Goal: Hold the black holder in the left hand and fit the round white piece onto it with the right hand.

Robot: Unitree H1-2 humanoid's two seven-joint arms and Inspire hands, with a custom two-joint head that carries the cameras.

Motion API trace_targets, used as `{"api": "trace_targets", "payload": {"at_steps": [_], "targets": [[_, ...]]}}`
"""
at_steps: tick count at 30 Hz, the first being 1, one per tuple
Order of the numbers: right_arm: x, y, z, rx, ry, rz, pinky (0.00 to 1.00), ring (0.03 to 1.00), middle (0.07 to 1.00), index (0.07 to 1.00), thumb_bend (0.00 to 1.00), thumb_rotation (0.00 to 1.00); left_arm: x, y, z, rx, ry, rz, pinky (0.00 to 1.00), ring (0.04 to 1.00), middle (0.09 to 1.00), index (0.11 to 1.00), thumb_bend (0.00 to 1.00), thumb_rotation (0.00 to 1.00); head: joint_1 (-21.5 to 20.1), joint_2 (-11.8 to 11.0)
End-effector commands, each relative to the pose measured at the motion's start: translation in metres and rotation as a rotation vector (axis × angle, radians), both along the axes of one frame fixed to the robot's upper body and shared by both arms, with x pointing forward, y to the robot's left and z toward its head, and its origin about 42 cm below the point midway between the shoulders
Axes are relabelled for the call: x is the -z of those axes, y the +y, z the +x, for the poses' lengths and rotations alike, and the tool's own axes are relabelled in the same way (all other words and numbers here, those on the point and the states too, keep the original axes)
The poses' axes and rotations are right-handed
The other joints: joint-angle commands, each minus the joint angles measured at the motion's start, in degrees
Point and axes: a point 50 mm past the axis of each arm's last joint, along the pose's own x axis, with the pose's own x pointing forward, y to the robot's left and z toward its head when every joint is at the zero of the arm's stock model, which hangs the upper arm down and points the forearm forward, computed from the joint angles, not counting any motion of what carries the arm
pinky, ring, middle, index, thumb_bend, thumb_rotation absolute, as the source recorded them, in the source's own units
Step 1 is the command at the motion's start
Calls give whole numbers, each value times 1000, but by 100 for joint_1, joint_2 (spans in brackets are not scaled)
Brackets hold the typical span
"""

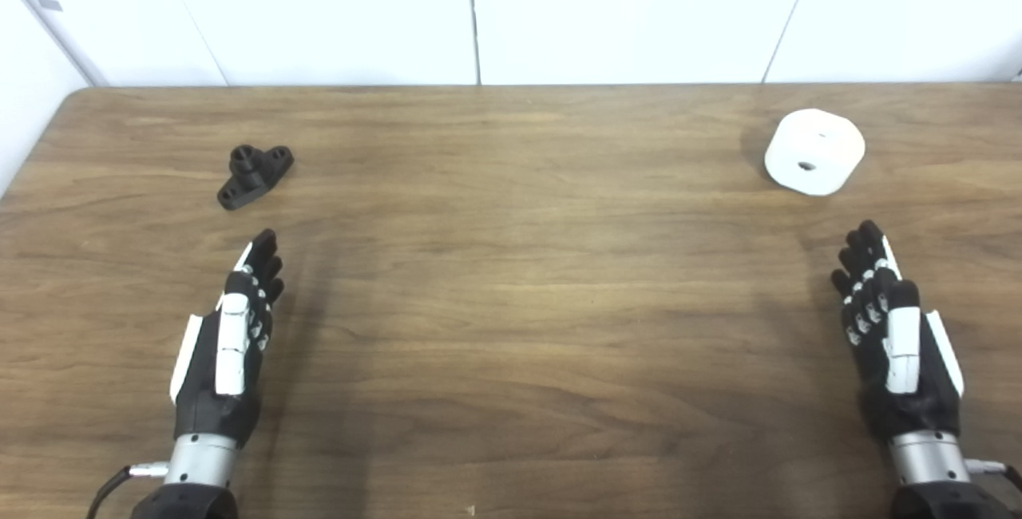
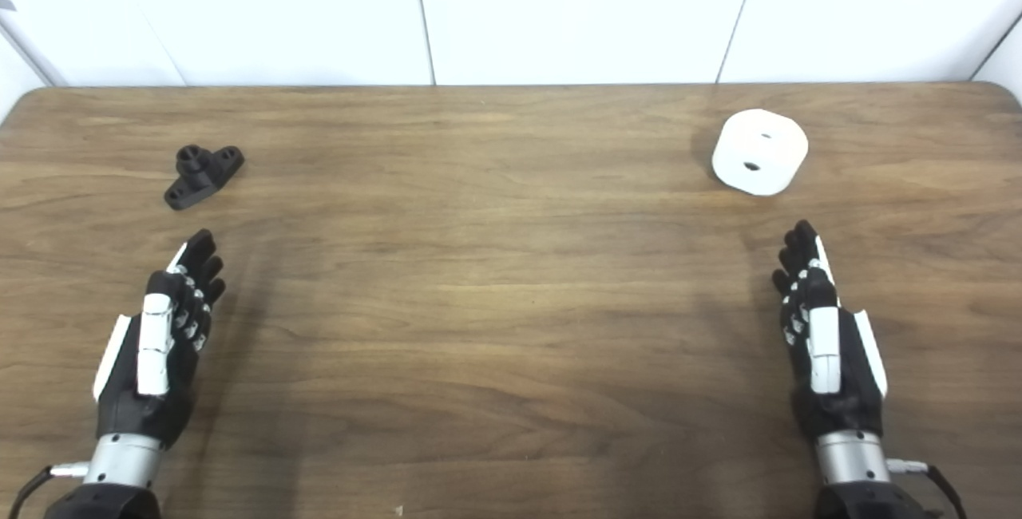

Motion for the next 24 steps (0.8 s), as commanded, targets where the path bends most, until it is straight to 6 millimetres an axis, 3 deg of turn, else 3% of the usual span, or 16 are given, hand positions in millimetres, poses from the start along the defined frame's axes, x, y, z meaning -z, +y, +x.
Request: {"api": "trace_targets", "payload": {"at_steps": [1, 19, 24], "targets": [[-9, -2, 3, 5, -46, -7, 1000, 1000, 990, 990, 658, 1000, -8, 2, 0, 2, -61, 6, 1000, 1000, 994, 963, 547, 1000, 7, 6], [-9, -2, 3, 0, -118, -20, 1000, 997, 977, 983, 694, 977, -9, 1, 0, -5, -57, 8, 1000, 1000, 990, 960, 549, 1000, -22, 8], [-7, -3, 1, 9, -105, -30, 1000, 996, 978, 986, 692, 984, -8, 0, -1, 1, -61, 8, 1000, 1000, 995, 964, 539, 1000, 84, -103]]}}
